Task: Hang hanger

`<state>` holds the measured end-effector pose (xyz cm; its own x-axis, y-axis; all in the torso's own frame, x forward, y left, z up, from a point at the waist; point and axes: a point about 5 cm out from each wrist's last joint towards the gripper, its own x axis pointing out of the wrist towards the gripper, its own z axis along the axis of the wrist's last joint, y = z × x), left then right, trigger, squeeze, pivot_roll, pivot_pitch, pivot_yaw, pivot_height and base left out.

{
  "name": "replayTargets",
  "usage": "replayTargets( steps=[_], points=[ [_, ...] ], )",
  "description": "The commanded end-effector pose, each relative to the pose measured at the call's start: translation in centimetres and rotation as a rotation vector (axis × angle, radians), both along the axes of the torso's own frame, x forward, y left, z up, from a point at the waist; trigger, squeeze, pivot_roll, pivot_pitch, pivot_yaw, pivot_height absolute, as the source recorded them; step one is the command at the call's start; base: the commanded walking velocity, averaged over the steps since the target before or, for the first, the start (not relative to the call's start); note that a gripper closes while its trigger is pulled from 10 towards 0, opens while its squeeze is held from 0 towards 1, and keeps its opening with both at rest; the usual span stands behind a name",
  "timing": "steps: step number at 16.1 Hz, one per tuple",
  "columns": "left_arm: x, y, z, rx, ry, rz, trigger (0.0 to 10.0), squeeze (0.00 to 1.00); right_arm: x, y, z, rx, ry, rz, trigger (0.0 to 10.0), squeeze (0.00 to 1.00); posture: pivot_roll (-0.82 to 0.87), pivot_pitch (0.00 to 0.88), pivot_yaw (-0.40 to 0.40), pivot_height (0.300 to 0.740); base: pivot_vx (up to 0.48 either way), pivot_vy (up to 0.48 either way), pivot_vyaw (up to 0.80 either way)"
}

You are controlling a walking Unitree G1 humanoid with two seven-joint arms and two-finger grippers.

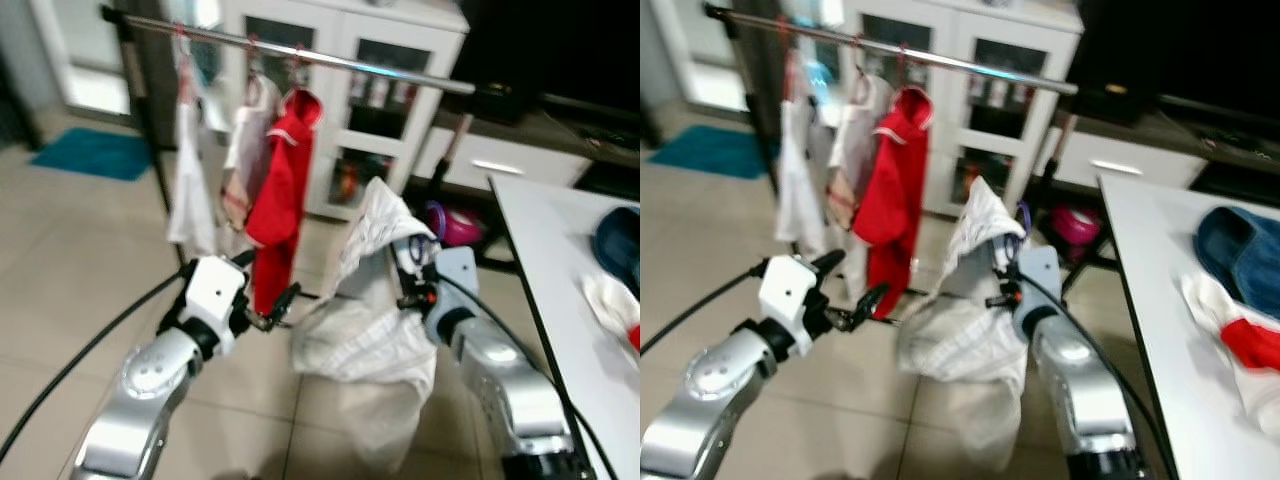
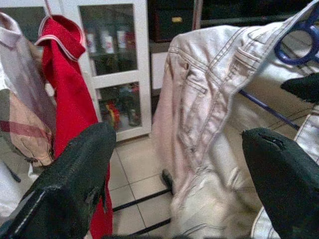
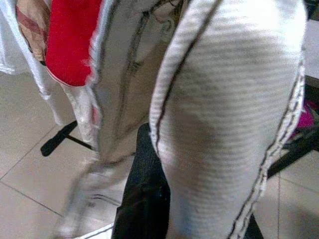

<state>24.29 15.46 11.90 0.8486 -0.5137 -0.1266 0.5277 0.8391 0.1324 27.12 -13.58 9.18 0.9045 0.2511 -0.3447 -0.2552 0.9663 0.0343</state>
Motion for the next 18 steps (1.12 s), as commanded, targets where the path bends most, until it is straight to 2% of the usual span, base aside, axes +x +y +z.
replayTargets(
  steps=[1,4,7,10,11,13,14,15,17,18],
  points=[
    [0.0,-0.6,0.5,-0.011,-0.017,-0.021,10.0,0.92,0.4,-0.8,1.5,-0.009,-0.062,-0.028,10.0,0.00,-0.01,0.000,-0.110,0.740,0.000,0.480,0.00],
    [0.0,-0.7,0.5,-0.012,-0.014,-0.025,10.0,0.93,0.2,-0.8,1.5,0.004,-0.060,-0.024,10.0,0.00,-0.01,0.000,-0.107,0.740,0.000,0.480,0.00],
    [0.2,-0.6,0.6,0.021,-0.025,-0.021,10.0,0.94,0.2,-0.5,1.6,0.016,-0.062,-0.001,10.0,0.00,-0.01,0.000,-0.106,0.740,0.000,0.000,0.00],
    [0.5,-0.7,0.7,0.029,-0.036,-0.024,10.0,0.94,0.4,-0.3,2.2,0.034,-0.094,0.032,10.0,0.00,-0.01,0.000,-0.104,0.740,0.000,-0.445,0.00],
    [0.7,-0.7,0.8,0.016,-0.031,-0.014,10.0,0.93,0.5,0.0,2.7,0.022,-0.124,0.081,10.0,0.00,-0.01,0.000,-0.103,0.740,0.000,0.000,0.00],
    [1.6,-0.5,0.6,0.079,-0.042,-0.014,10.0,0.93,0.3,0.8,3.7,0.079,-0.159,0.188,10.0,0.00,-0.01,0.000,-0.099,0.740,0.000,0.000,0.00],
    [2.2,-0.3,0.3,0.127,-0.043,-0.011,10.0,0.94,0.4,1.1,4.0,0.096,-0.170,0.224,0.2,0.00,-0.01,0.000,-0.098,0.740,0.000,0.000,0.00],
    [2.6,-0.5,0.0,0.172,-0.038,-0.050,10.0,0.97,0.4,1.3,4.5,0.107,-0.183,0.264,0.0,0.00,-0.01,0.000,-0.099,0.740,0.000,0.000,0.00],
    [3.3,-0.8,-0.2,0.208,-0.040,-0.083,10.0,1.00,0.5,1.6,5.3,0.105,-0.211,0.320,0.0,0.00,-0.02,0.000,-0.093,0.740,0.000,0.000,0.00],
    [4.0,-1.0,-0.3,0.225,-0.044,-0.081,10.0,1.00,0.5,1.8,5.9,0.135,-0.222,0.344,0.0,0.00,-0.02,0.000,-0.091,0.740,0.000,0.000,0.00]
  ],
)
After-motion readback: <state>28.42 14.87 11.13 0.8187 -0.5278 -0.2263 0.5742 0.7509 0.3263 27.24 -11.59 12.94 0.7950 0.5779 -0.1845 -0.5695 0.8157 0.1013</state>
